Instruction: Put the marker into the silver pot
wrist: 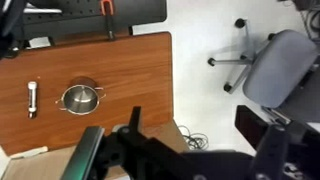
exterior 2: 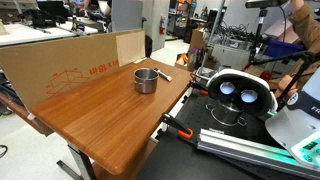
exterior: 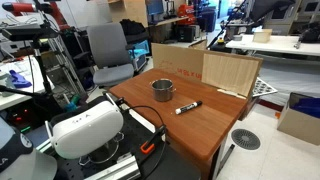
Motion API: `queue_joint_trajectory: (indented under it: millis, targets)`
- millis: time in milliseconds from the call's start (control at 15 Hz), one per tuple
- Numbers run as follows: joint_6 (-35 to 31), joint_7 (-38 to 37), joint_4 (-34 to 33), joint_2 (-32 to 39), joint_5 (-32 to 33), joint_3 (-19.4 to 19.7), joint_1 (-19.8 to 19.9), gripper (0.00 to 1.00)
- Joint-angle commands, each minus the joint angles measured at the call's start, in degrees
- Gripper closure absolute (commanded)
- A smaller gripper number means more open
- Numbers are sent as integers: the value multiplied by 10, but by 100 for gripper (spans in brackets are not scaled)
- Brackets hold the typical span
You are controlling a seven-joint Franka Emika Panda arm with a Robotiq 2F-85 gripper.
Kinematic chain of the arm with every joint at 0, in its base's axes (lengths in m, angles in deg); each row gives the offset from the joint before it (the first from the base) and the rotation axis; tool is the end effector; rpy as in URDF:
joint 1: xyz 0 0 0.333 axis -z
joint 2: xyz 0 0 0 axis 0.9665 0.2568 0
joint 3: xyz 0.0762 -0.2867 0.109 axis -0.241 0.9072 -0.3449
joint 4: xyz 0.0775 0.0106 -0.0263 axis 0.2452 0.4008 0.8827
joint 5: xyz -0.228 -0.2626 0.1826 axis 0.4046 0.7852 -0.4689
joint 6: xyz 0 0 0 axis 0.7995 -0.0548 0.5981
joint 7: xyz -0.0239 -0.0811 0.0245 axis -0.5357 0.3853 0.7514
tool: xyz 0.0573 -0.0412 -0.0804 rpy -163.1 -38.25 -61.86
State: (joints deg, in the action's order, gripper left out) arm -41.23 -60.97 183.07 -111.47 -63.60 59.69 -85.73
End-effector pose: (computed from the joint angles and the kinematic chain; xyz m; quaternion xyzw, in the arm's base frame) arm 0.3253 0.1537 0.5348 -0.9891 0.0260 -0.0823 0.1197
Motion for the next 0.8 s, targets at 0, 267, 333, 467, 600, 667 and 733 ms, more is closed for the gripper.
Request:
queue_joint_trajectory:
  millis: [0,267,333,467,600,667,733]
  targets:
    - [3,4,-3,-1,-5,-6,8,0]
    - [3,4,-4,-1,-5,-6,8,0]
    - [3,4,-4,-1,-5,-6,8,0]
    - [3,4,-4,-1,-5,-6,8,0]
    - [4,4,-6,2,-2,-6,10,0]
    - [6,3,-7,5,1,-6,13,0]
    - [11,2,-10,10,8,-5,18,0]
